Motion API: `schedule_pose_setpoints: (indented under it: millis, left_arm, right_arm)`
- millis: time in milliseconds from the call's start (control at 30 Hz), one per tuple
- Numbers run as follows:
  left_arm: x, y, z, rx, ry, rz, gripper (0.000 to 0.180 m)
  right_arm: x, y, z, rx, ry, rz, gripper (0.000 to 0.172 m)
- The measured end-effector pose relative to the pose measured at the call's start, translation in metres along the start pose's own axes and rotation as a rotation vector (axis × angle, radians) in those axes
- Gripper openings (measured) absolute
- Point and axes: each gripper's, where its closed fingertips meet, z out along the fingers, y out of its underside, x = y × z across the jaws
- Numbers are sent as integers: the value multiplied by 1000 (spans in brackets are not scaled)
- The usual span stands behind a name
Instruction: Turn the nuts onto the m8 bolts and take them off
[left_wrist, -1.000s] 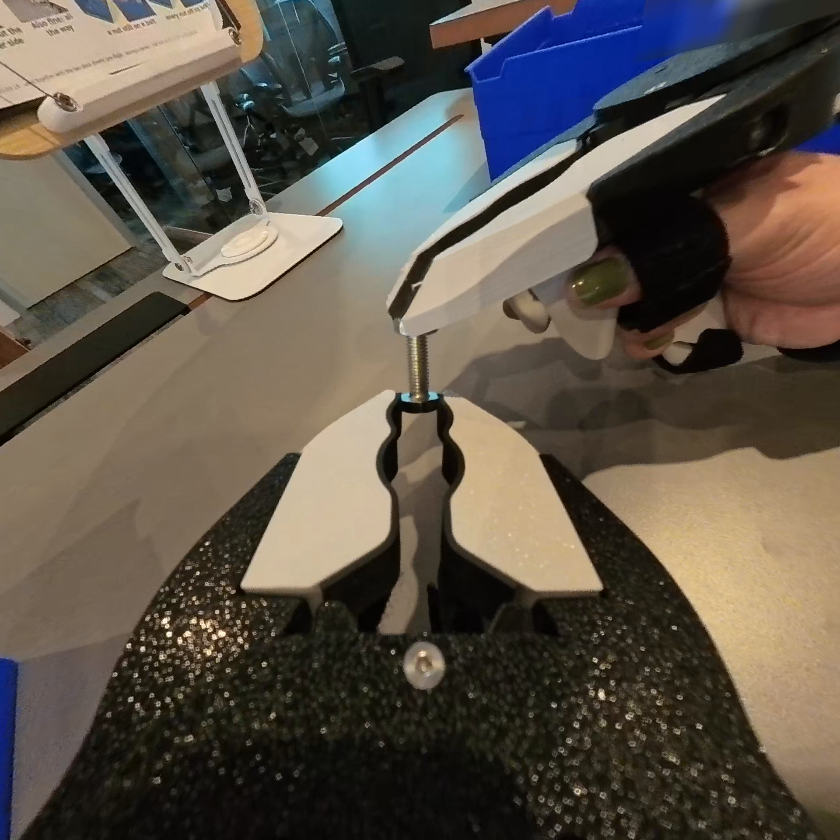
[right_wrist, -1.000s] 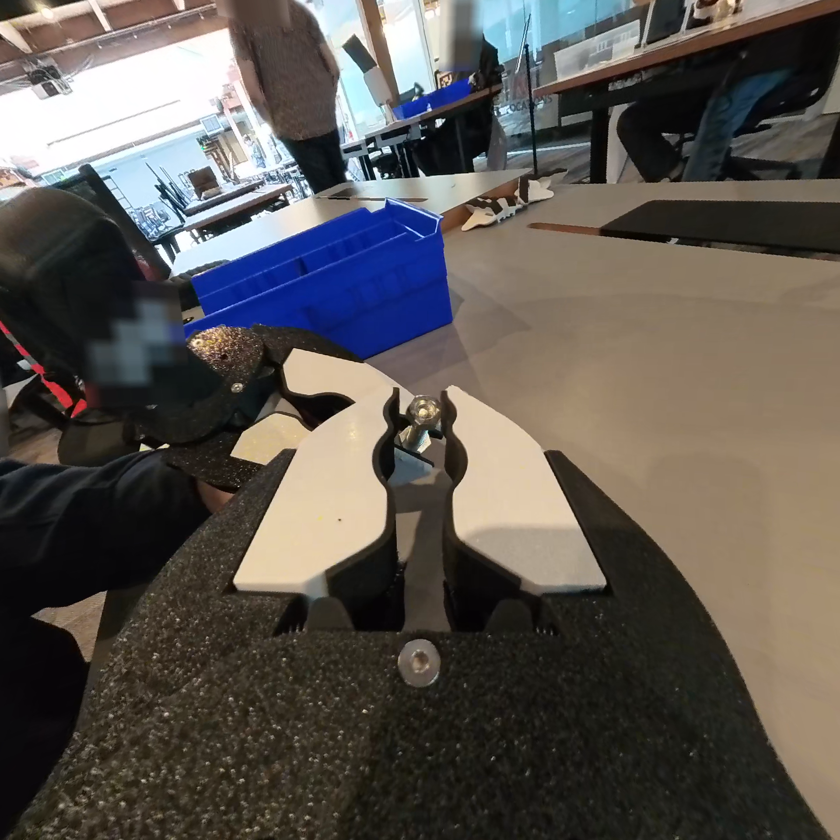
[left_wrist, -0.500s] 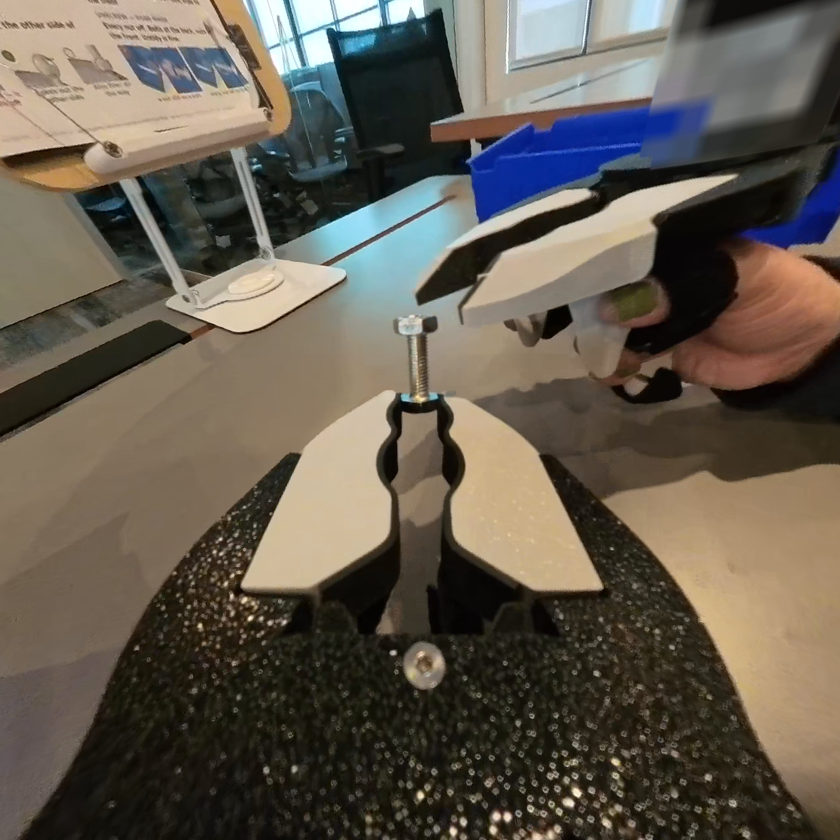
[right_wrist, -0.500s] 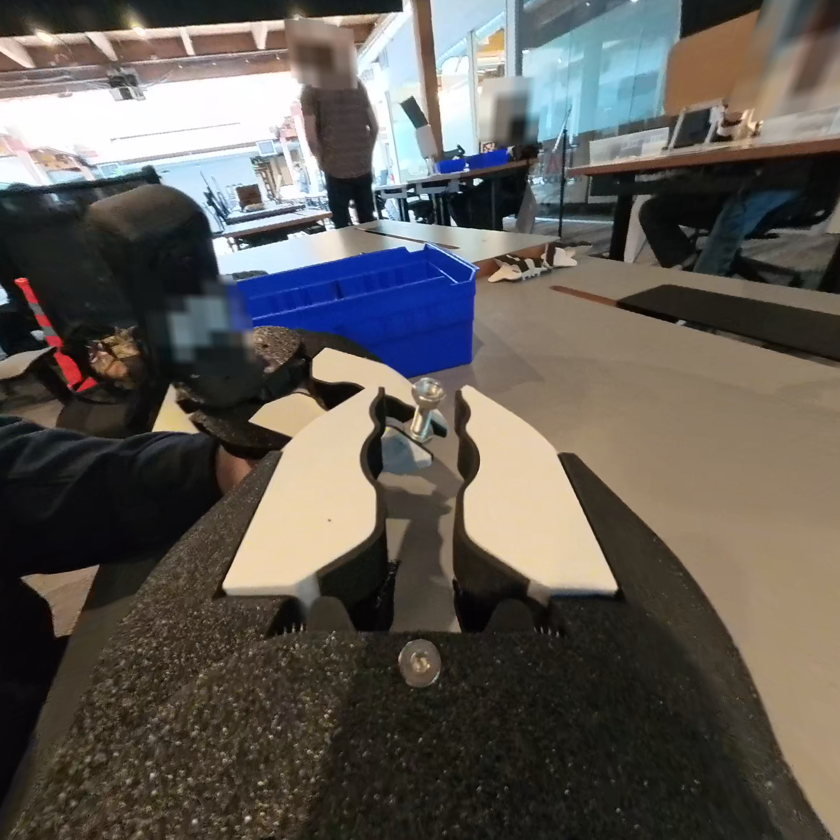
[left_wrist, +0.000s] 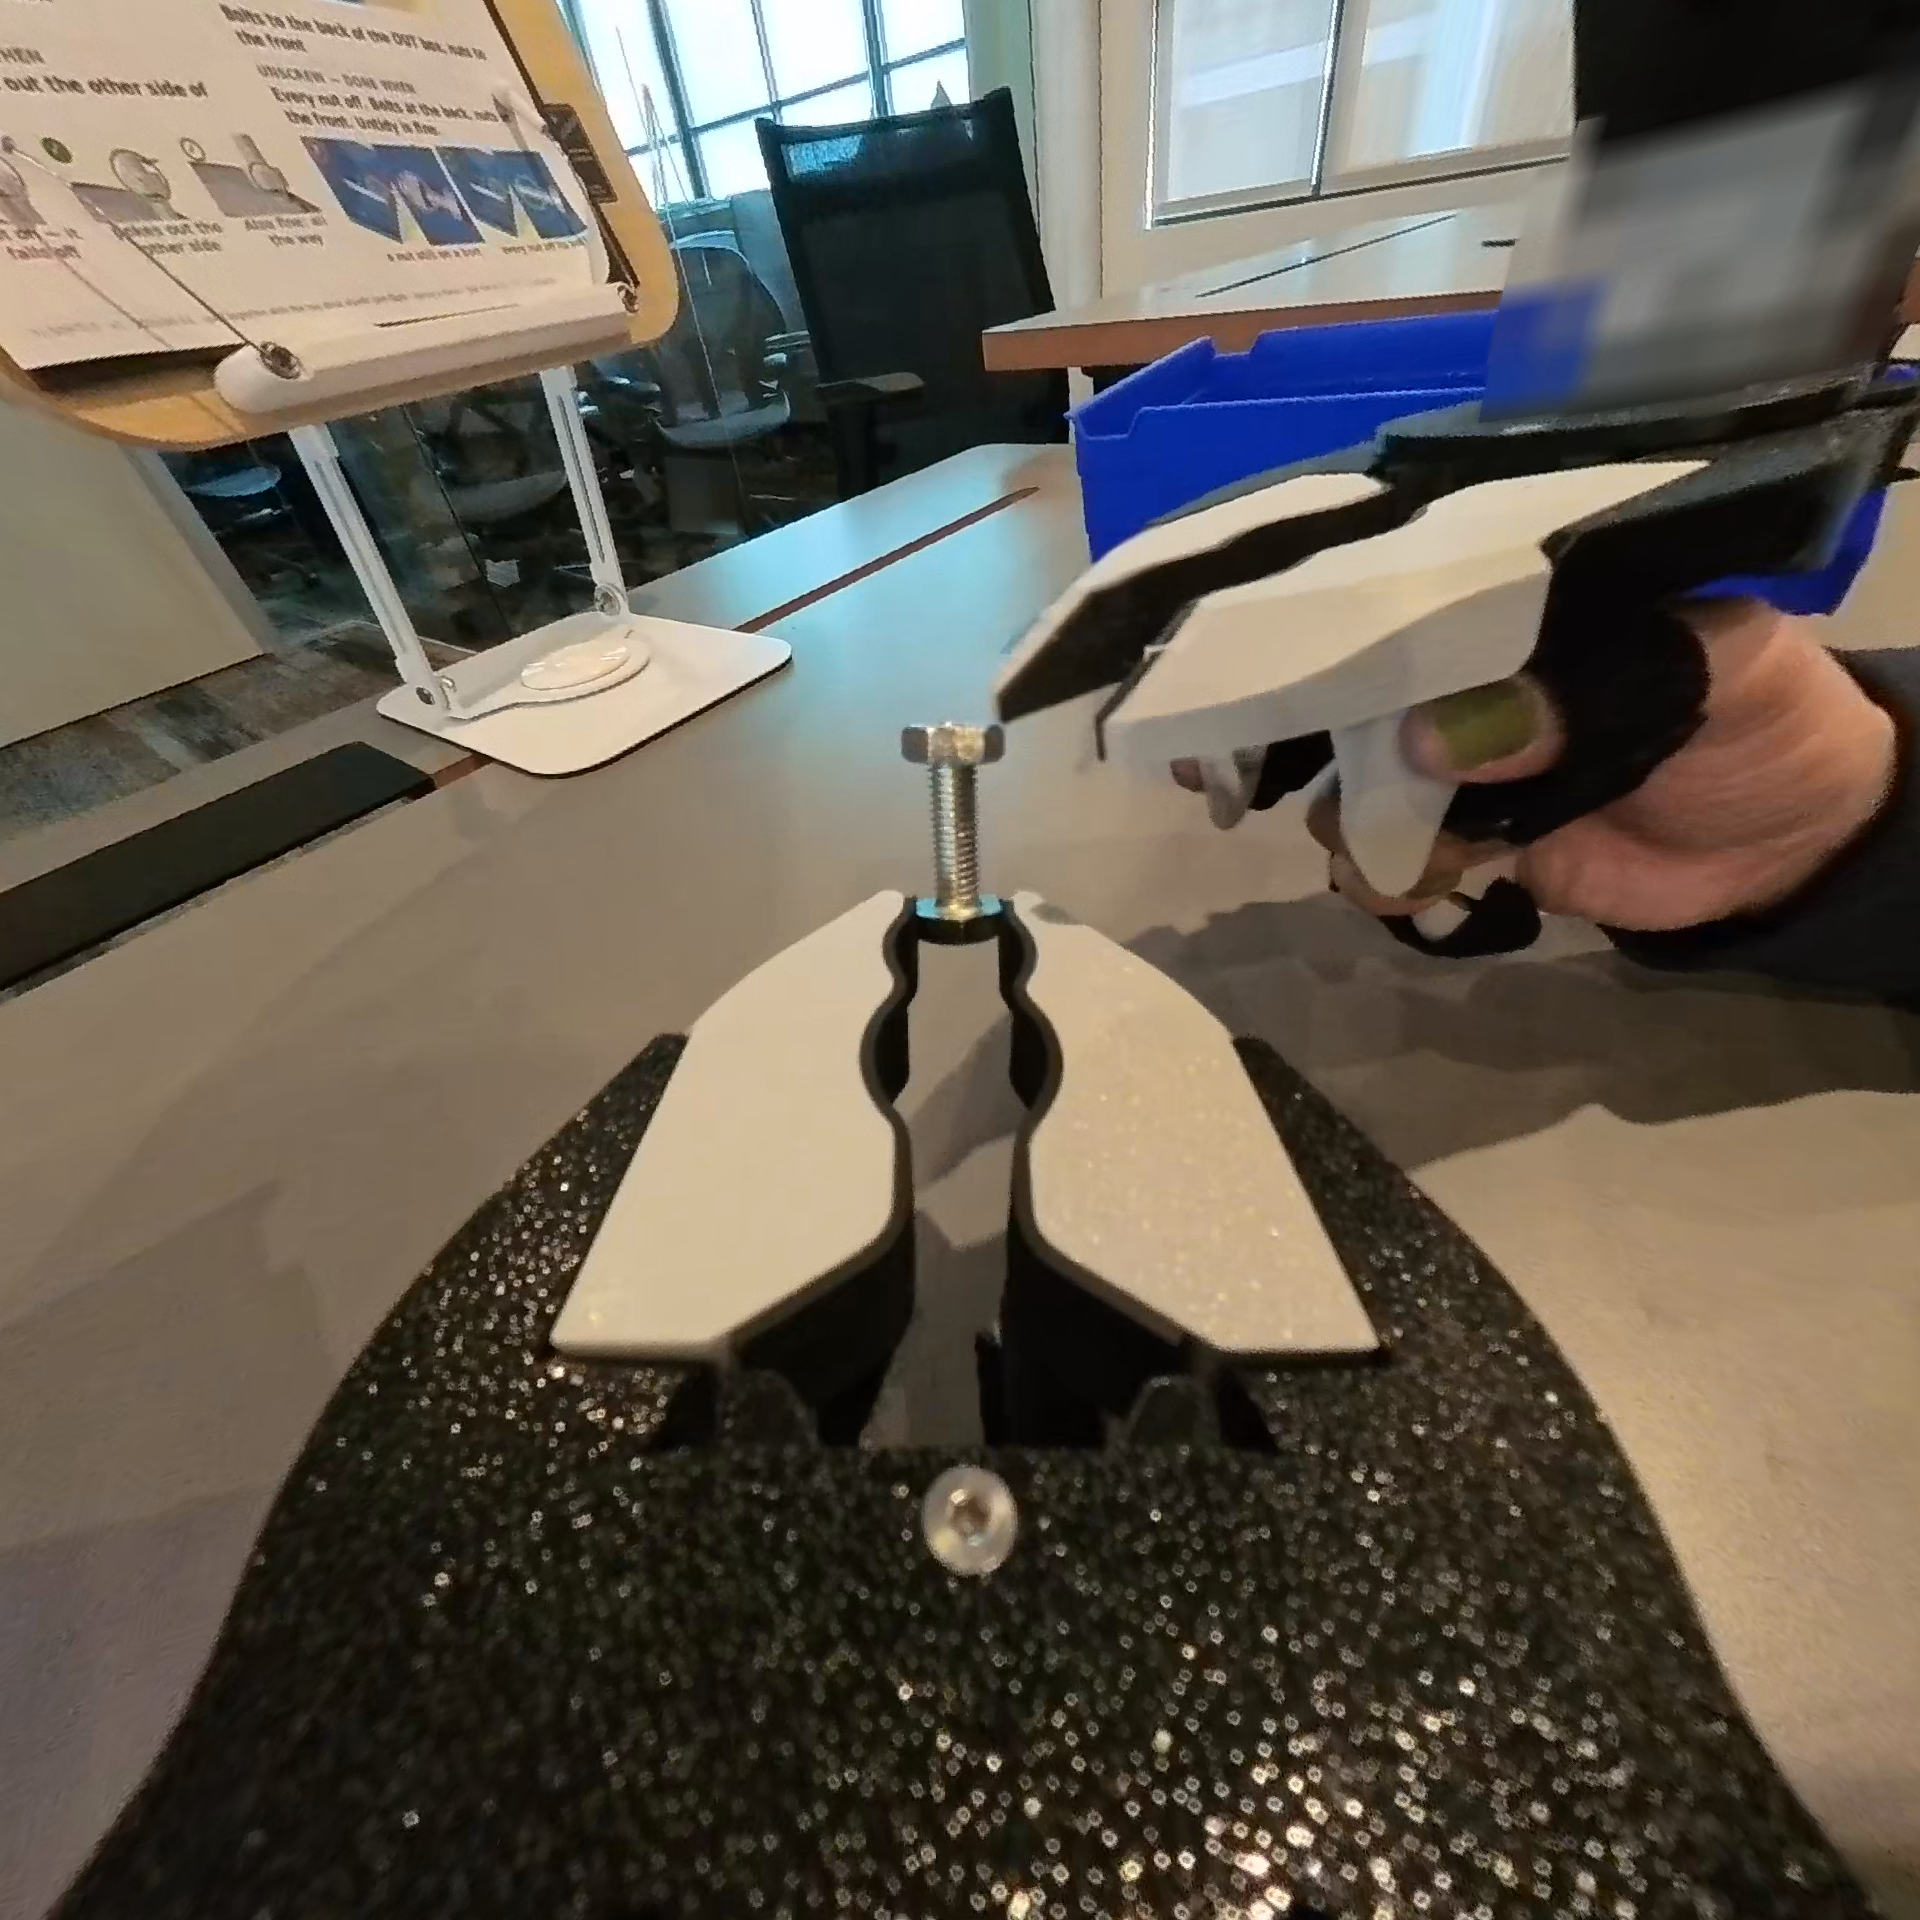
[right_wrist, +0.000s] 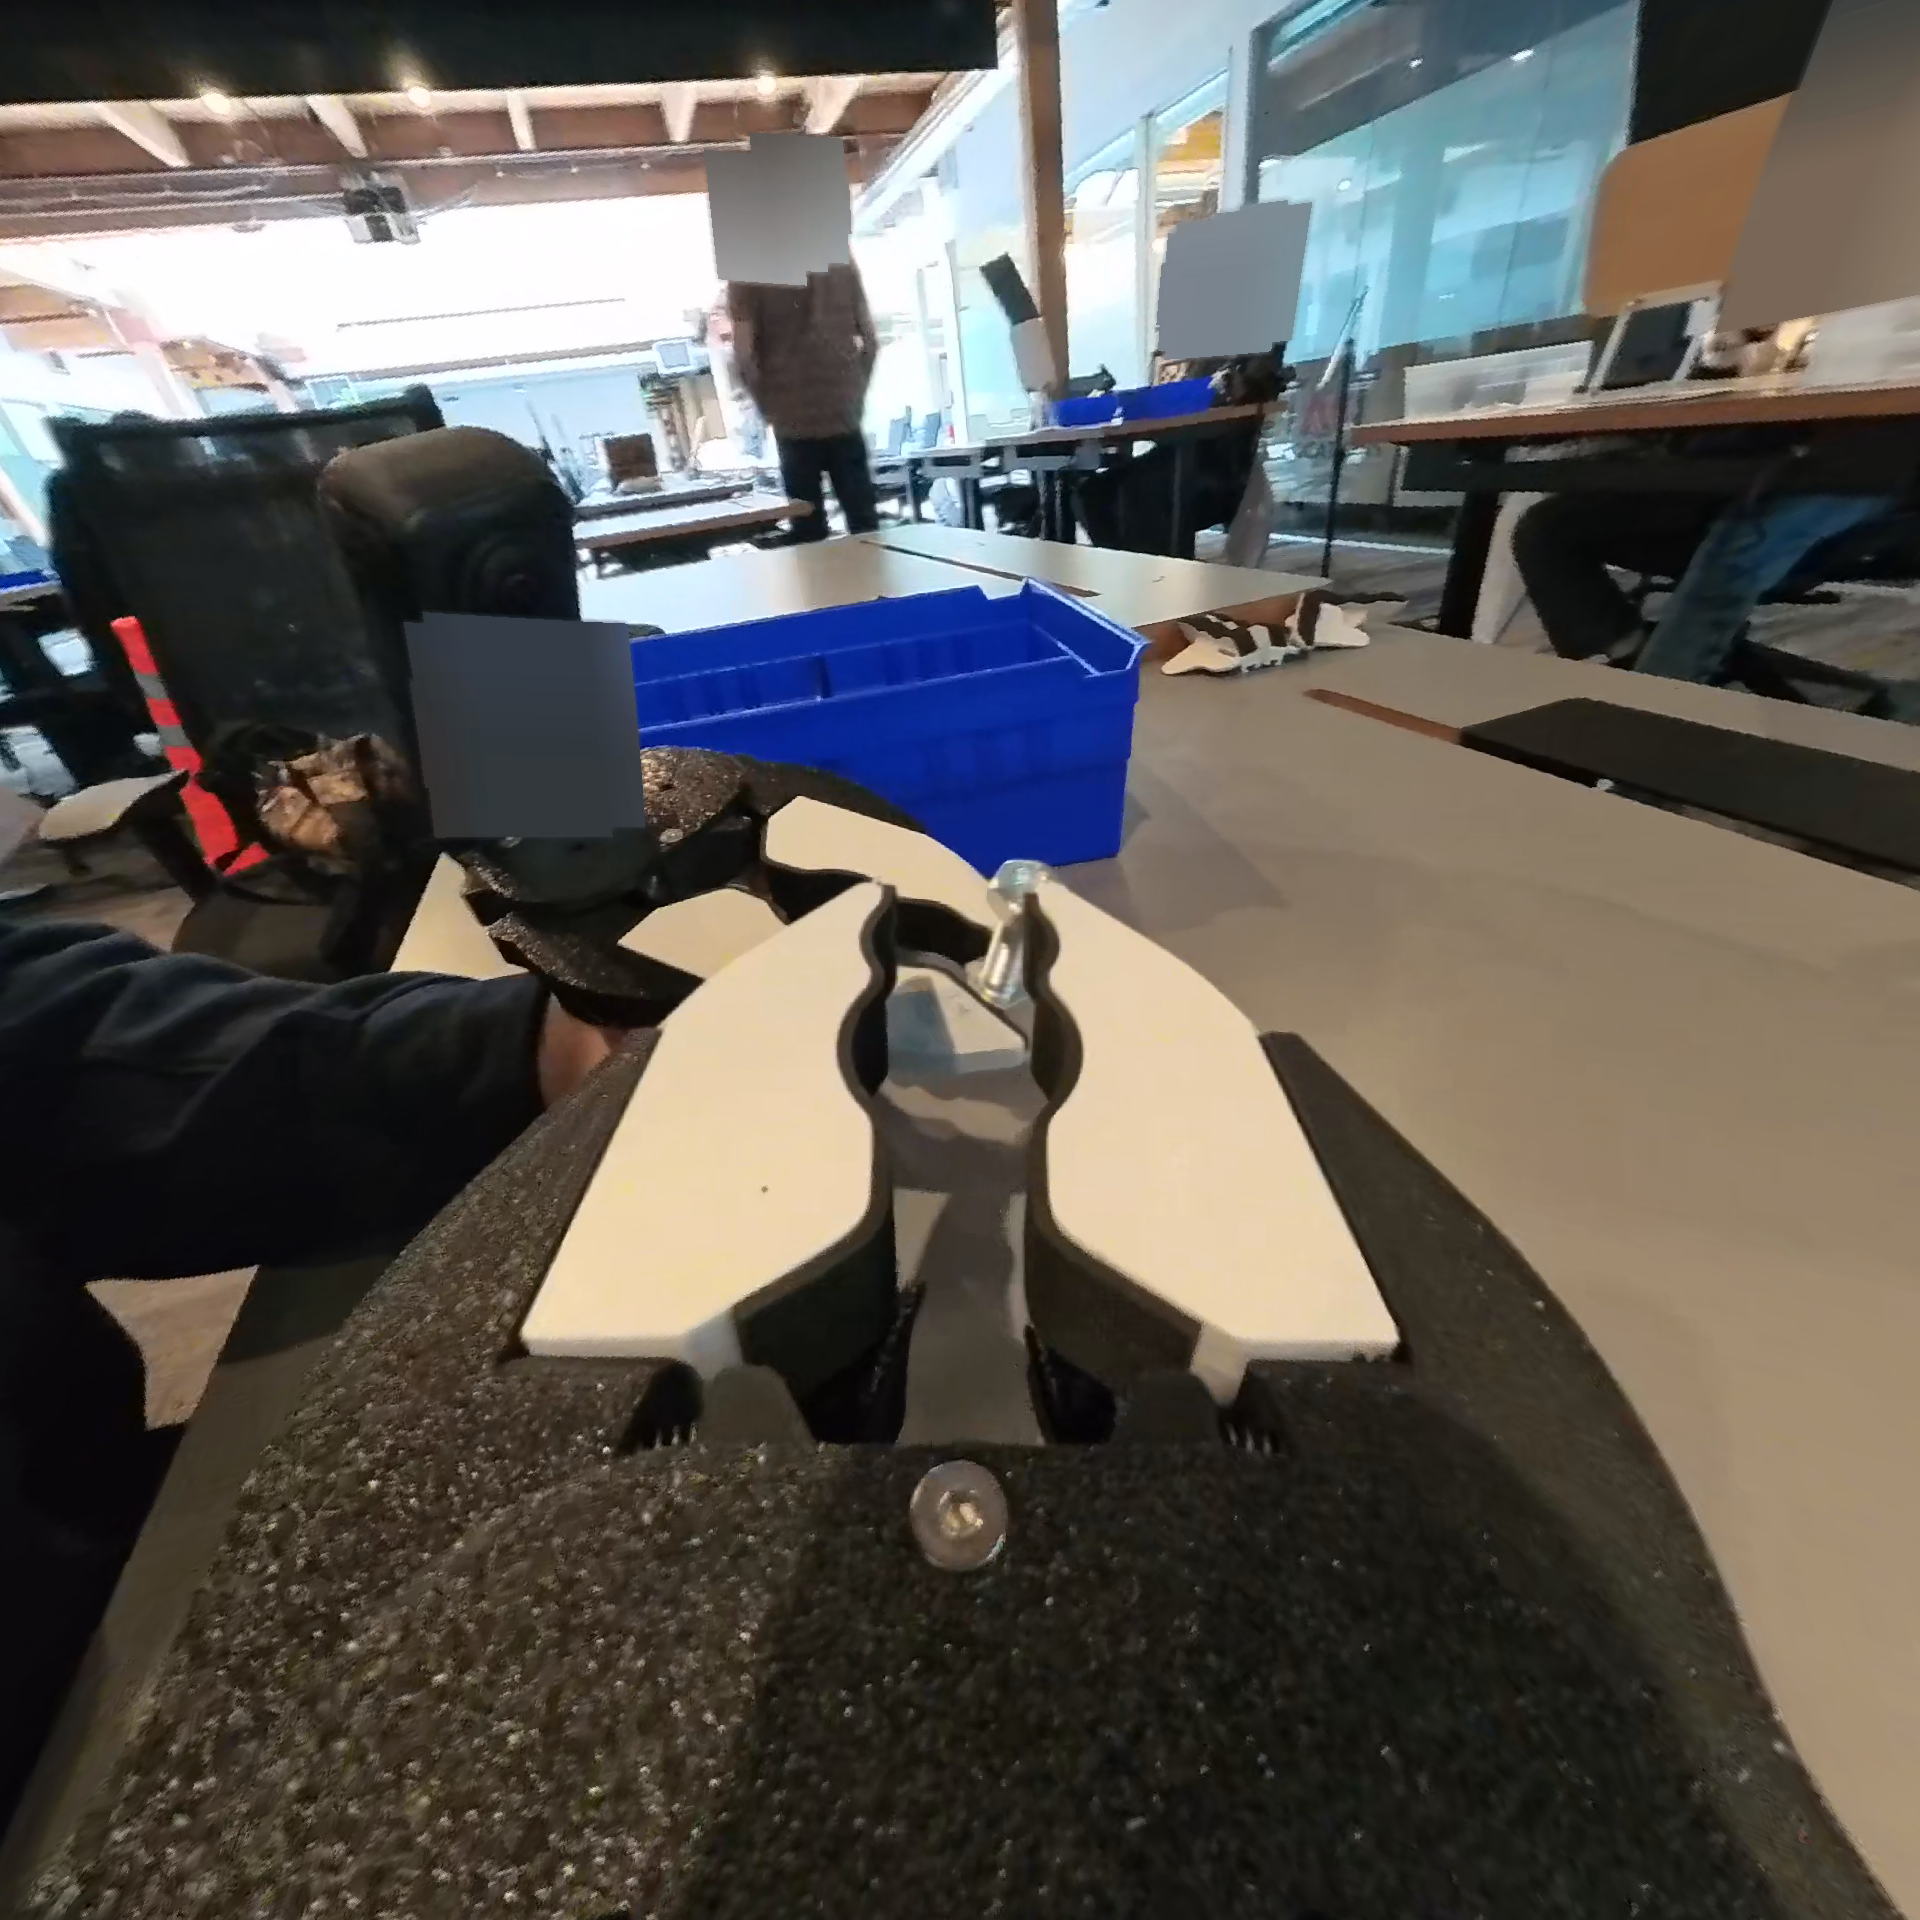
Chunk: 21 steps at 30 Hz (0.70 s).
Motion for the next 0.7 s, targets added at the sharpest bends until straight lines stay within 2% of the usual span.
schedule_pose_setpoints:
  millis: [167, 267, 333, 500, 567, 700]
  left_arm:
    - [2, 0, 0, -1, 7, 6, 14]
    - [-1, -1, -1, 8, 0, -8, 14]
    - [-1, -2, -1, 13, 5, -14, 14]
    - [19, -5, 1, 38, 120, 31, 14]
    - [24, -5, 1, 41, 149, 45, 14]
    - [20, -8, -2, 65, 128, 32, 14]
  right_arm:
    - [3, 3, 3, -13, 32, -22, 33]
    - [-5, 0, -1, -17, -33, -42, 14]
    - [-1, -4, -4, 8, 0, -59, 17]
    - [0, -2, 3, 12, 7, -60, 48]
    - [-5, 0, 4, 1, -31, -68, 53]
    - [-9, 0, -6, -32, -102, -91, 26]
